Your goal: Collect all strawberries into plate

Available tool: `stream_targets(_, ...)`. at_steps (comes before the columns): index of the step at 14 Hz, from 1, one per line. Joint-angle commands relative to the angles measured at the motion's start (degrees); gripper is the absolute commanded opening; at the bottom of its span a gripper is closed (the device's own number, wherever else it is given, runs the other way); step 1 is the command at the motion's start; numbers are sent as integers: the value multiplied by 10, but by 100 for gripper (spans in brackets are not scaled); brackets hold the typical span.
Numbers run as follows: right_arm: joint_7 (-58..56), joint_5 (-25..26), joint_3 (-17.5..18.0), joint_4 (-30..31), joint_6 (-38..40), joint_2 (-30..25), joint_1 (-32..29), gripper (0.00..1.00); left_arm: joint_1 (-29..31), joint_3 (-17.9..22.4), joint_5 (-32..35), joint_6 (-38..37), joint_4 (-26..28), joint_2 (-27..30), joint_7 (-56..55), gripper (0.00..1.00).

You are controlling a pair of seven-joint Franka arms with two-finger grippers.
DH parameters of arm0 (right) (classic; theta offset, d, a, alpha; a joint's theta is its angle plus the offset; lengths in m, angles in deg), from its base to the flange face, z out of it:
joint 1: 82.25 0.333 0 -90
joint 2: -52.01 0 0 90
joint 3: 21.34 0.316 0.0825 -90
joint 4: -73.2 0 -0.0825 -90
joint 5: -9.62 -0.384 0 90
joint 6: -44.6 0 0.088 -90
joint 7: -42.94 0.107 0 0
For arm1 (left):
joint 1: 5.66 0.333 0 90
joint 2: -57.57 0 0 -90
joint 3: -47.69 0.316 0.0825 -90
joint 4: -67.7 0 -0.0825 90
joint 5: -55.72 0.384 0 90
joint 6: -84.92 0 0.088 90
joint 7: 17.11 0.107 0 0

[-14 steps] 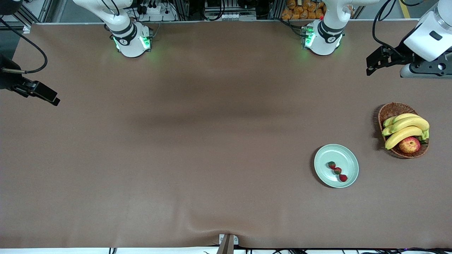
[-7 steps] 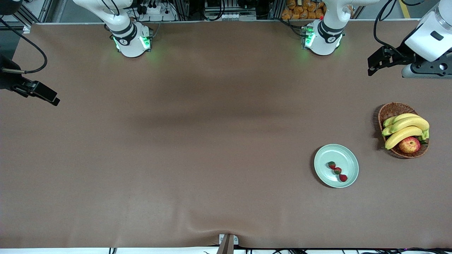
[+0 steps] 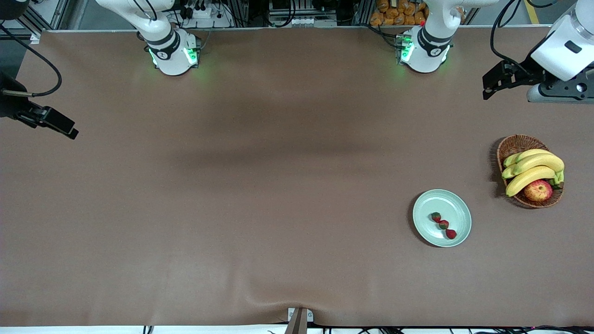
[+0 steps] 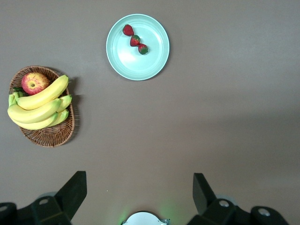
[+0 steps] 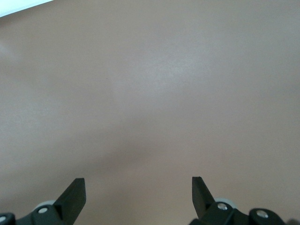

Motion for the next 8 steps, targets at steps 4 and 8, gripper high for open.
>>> stream_targets(4, -6, -6, 4, 9, -4, -11, -9, 100, -5, 2, 14, 0, -9, -2, 0, 100)
stream_targets(8, -6, -6, 4, 9, -3, -11, -10, 100, -5, 2, 14, 5, -9, -3, 0, 100)
